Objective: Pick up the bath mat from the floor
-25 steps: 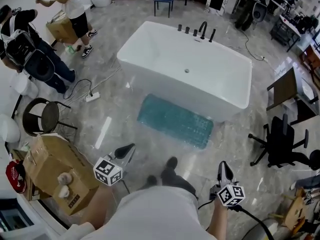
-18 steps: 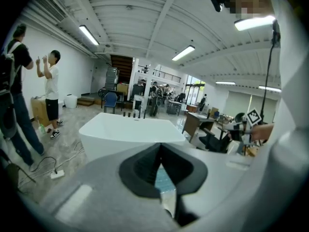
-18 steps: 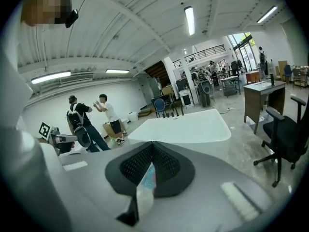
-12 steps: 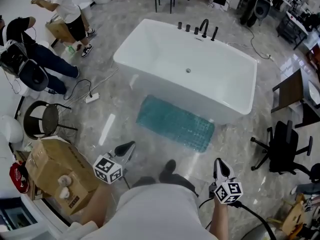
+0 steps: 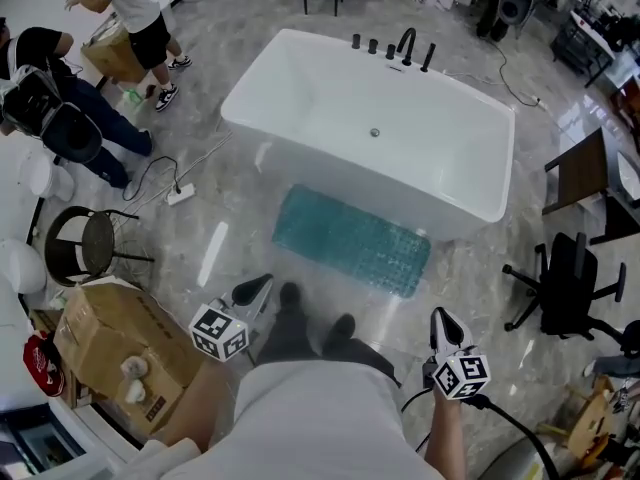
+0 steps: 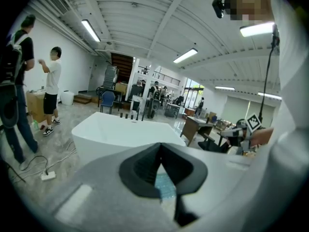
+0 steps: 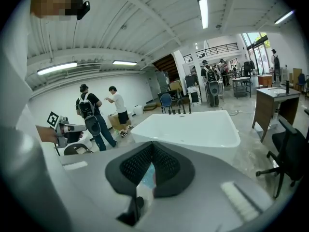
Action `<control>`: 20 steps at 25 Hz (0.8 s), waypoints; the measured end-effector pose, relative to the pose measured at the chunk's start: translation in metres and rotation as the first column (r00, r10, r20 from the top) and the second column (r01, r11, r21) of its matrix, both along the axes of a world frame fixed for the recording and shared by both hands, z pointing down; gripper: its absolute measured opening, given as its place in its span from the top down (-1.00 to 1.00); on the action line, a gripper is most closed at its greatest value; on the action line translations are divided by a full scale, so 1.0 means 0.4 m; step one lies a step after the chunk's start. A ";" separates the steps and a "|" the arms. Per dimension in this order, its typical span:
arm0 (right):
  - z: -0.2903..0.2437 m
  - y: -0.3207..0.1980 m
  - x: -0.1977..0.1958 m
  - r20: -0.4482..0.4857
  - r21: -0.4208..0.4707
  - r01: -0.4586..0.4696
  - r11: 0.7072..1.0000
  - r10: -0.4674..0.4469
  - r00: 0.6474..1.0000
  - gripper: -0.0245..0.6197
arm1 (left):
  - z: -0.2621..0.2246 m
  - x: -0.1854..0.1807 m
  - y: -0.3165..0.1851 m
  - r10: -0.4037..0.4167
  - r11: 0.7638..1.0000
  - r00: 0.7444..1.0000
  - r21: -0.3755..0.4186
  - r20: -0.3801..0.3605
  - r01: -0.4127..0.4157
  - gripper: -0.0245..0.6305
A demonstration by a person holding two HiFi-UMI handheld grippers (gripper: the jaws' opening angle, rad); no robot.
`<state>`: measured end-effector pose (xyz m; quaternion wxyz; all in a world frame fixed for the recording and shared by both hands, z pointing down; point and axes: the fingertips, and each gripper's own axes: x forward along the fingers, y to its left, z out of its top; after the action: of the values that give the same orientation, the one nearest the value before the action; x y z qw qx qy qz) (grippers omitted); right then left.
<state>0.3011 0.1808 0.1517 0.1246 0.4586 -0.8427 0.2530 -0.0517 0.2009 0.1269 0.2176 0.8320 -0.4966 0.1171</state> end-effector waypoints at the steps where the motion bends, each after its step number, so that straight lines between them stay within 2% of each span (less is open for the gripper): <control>1: 0.000 -0.004 -0.017 -0.002 0.002 -0.009 1.000 0.009 1.000 0.91 | 0.001 -0.015 -0.011 0.004 1.000 1.000 0.004 -0.004 -0.004 0.92; 6: -0.024 -0.021 -0.123 0.020 0.016 -0.075 0.997 0.075 0.997 0.91 | 0.002 -0.109 -0.073 0.057 0.998 0.998 0.006 -0.017 -0.057 0.92; 12: -0.030 -0.040 -0.277 0.017 -0.005 -0.113 0.994 0.113 0.993 0.91 | 0.024 -0.266 -0.181 0.086 0.996 0.996 -0.004 0.026 -0.086 0.92; 16: -0.015 -0.074 -0.369 0.010 -0.003 -0.155 0.988 0.155 0.988 0.91 | 0.063 -0.347 -0.240 0.136 0.990 0.991 -0.025 0.008 -0.136 0.92; 18: -0.004 -0.095 -0.403 0.009 0.003 -0.188 0.982 0.188 0.982 0.91 | 0.070 -0.375 -0.269 0.161 0.987 0.987 -0.005 -0.004 -0.161 0.92; 20: 0.007 -0.114 -0.426 0.012 0.007 -0.228 0.974 0.228 0.974 0.91 | 0.065 -0.407 -0.304 0.146 0.988 0.989 0.040 -0.012 -0.146 0.92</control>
<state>0.1309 0.1353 0.1547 0.0884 0.5513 -0.7863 0.2645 -0.2145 0.0792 0.1528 0.1960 0.8712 -0.4348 0.1167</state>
